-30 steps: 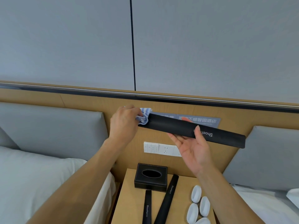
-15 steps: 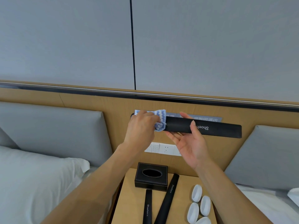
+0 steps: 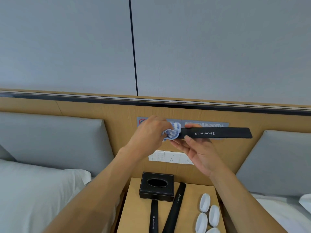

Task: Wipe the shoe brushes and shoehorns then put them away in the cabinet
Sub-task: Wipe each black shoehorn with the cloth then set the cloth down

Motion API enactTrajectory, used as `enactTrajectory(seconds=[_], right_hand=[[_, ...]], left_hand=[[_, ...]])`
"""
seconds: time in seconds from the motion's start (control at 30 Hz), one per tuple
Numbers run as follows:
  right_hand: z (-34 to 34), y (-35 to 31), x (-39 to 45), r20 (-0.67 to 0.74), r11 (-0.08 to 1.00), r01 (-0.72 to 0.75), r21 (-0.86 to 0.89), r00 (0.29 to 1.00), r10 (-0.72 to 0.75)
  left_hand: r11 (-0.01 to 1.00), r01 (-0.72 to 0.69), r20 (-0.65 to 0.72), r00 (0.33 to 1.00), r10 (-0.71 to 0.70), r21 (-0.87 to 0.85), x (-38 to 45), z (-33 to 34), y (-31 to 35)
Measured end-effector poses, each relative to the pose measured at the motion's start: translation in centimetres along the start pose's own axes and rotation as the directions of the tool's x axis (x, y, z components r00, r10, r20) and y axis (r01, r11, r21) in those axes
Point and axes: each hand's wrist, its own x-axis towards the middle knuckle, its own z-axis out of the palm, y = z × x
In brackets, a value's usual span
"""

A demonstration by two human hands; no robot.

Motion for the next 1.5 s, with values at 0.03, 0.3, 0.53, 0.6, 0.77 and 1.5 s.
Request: enactTrajectory(seconds=[0.03, 0.3, 0.53, 0.6, 0.77, 1.5], right_hand=[[0.0, 0.1, 0.1, -0.027, 1.0, 0.006, -0.025, 1.0, -0.007], [0.6, 0.0, 0.8, -0.364, 0.99, -0.012, 0.139, 0.929, 0.063], [3.0, 0.4, 1.1, -0.32, 0.978, -0.048, 0.204, 0.94, 0.113], [3.4, 0.5, 1.2, -0.285, 0.976, -0.075, 0.206, 0.949, 0.133], [4.0, 0.9, 1.6, -0.17, 0.963, -0.124, 0.237, 0.971, 0.167], [2.2, -0.7, 0.0, -0.193, 0.985, -0.071, 0.156, 0.976, 0.101]], left_hand=[[1.0, 0.013, -0.018, 1.0, -0.013, -0.003, -0.1, -0.1, -0.3], [0.996, 0.081, -0.424, 0.901, -0.09, -0.039, -0.9, -1.0, -2.2], [0.98, 0.188, -0.502, 0.842, -0.196, -0.067, -1.0, -0.5, -2.8], [0.979, 0.188, -0.488, 0.849, -0.203, -0.079, -0.9, -0.4, -2.3], [0.99, 0.113, -0.444, 0.885, -0.14, -0.087, -0.1, 0.6, 1.7], [0.923, 0.308, -0.505, 0.773, -0.383, -0.23, -2.1, -1.6, -4.9]])
